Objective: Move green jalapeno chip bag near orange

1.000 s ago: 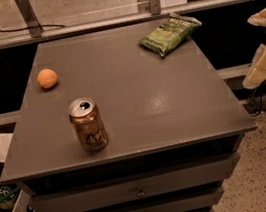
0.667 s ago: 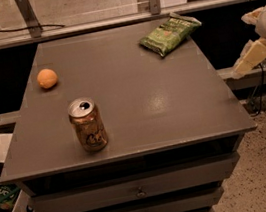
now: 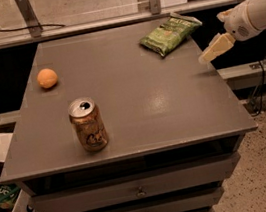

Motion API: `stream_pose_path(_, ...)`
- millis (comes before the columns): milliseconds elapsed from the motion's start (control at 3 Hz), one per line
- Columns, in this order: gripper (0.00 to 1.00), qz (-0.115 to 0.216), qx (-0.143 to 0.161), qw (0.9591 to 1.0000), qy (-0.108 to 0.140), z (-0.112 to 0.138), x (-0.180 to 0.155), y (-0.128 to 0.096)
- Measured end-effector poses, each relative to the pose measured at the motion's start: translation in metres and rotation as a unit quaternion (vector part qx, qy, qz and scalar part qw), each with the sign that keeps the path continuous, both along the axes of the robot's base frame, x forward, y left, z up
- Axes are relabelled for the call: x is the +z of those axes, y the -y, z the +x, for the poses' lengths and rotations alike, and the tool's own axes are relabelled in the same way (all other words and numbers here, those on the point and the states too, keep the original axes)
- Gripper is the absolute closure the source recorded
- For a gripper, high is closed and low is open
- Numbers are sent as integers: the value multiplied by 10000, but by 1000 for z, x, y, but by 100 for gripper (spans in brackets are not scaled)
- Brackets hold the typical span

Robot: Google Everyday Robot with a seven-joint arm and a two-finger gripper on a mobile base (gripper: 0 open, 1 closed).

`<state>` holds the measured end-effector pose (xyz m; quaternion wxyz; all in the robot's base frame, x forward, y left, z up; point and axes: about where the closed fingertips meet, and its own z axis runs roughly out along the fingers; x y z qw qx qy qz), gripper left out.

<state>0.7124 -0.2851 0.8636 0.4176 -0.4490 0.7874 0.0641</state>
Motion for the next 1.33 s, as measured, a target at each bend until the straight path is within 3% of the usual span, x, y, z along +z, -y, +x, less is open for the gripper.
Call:
stream_pose_path(333,0,459,-69,9989,81,34,-2,-20)
stream_pose_path(1000,0,547,3,9984,154,37,-3,-24)
stream_pose_path(1333,0,804,-100,9962,317,52,-1,-31)
